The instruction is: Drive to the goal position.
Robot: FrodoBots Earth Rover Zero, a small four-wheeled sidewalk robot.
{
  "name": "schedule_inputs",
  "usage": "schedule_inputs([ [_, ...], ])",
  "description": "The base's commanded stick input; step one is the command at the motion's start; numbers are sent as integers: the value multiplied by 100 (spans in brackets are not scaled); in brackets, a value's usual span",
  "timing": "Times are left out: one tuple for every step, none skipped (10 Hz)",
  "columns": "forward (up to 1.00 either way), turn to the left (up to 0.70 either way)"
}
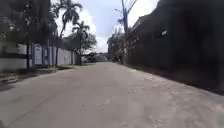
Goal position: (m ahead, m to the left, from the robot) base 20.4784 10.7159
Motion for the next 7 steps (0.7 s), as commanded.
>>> schedule_inputs([
  [100, -10],
  [100, -2],
  [100, -1],
  [100, -1],
  [100, -2],
  [100, -2],
  [100, -2],
])
